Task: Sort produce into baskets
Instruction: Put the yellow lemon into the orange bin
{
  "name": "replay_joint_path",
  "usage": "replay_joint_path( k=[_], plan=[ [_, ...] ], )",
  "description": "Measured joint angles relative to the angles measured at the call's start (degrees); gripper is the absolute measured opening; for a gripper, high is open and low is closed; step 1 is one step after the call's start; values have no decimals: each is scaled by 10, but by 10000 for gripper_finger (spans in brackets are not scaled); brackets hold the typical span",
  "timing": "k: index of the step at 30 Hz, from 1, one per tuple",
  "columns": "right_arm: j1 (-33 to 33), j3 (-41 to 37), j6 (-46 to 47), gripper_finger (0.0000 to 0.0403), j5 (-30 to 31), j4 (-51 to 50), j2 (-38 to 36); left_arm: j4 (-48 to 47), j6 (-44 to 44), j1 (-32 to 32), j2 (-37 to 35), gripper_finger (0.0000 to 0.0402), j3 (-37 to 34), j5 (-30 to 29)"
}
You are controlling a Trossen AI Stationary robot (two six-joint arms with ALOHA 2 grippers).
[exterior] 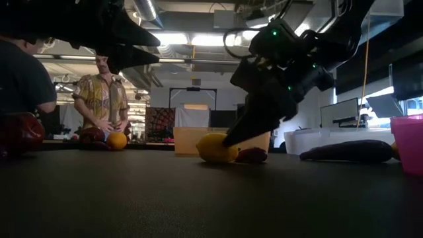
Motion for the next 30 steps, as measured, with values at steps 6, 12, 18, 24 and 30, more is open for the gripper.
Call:
replay_joint_path(
  k=[6, 12, 18, 24, 30],
  plan=[
    [-3, 0, 0, 247, 3, 3, 0, 1, 0, 1, 0, 255, 0, 0],
    [-16, 0, -15, 140, 14, 3, 0, 1, 13, 0, 0, 255, 0, 0],
    [-19, 0, -27, 83, 32, 4, -1, 1, 11, 0, 0, 255, 0, 0],
    [-19, 22, -28, 80, 33, -34, -6, 1, 11, 0, 0, 255, 0, 0],
    [-19, 70, -61, 82, 86, -117, -51, -1, 10, 0, 0, 255, -1, 0]
  ],
)
